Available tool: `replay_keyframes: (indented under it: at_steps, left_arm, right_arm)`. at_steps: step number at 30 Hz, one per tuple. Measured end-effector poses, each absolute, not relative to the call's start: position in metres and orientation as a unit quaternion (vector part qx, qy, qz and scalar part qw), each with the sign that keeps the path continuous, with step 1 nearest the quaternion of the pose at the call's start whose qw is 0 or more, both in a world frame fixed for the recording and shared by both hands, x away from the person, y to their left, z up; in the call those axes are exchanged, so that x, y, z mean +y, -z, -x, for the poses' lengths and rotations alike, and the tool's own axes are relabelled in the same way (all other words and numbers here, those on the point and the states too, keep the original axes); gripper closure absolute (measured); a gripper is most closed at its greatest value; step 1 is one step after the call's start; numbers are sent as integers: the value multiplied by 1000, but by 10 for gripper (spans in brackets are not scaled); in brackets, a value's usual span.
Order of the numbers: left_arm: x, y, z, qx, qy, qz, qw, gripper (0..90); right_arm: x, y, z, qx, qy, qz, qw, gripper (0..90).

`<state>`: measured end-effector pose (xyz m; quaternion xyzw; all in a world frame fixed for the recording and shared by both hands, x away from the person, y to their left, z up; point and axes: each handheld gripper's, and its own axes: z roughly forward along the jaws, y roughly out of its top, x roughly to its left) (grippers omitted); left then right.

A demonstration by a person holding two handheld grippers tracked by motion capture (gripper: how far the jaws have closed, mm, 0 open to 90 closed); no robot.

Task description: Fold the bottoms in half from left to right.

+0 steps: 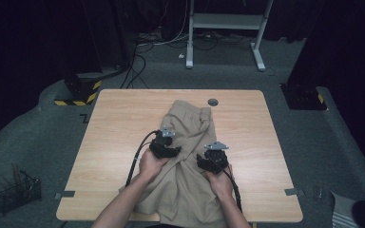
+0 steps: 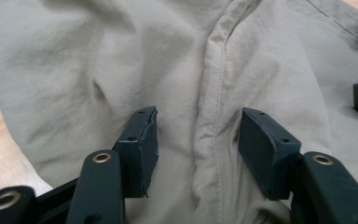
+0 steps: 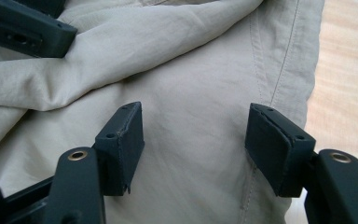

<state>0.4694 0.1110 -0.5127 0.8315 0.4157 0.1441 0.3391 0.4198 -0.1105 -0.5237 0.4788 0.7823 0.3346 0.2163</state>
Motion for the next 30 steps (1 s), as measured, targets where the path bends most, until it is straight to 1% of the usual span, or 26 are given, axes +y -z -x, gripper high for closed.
replay_keyframes:
  at_steps: [3, 5, 10, 12, 15, 16, 18, 19, 21, 25, 27, 30]
  left_arm:
    - [114, 508, -472, 432, -125, -830, 330, 431]
    - [121, 504, -466, 442, -120, -821, 341, 414]
    - [146, 491, -433, 450, -101, -805, 373, 408]
    - [154, 489, -420, 451, -98, -805, 372, 408]
    - [164, 493, -407, 460, -86, -805, 364, 410]
    - [166, 495, -405, 461, -84, -806, 363, 415]
    - [167, 500, -403, 463, -78, -805, 363, 438]
    - [166, 501, -402, 462, -77, -806, 362, 459]
    - [165, 503, -401, 459, -84, -809, 358, 544]
    - [165, 501, -399, 451, -103, -811, 359, 758]
    - [166, 498, -396, 447, -114, -811, 361, 830]
    - [164, 490, -390, 429, -130, -817, 362, 889]
  right_arm:
    - [-111, 523, -424, 785, -336, -474, 213, 362]
    - [-114, 521, -419, 788, -328, -477, 212, 344]
    - [-131, 513, -387, 788, -346, -463, 211, 366]
    - [-137, 515, -376, 790, -349, -459, 208, 379]
    - [-140, 522, -368, 798, -341, -455, 200, 375]
    - [-140, 524, -367, 797, -343, -453, 205, 377]
    - [-138, 524, -368, 795, -343, -456, 204, 361]
    - [-137, 524, -369, 797, -341, -455, 205, 354]
    - [-135, 524, -369, 796, -341, -455, 207, 348]
    - [-135, 524, -369, 797, -340, -455, 206, 340]
    - [-135, 524, -369, 797, -341, -455, 206, 339]
    - [-135, 524, -368, 796, -340, -456, 207, 335]
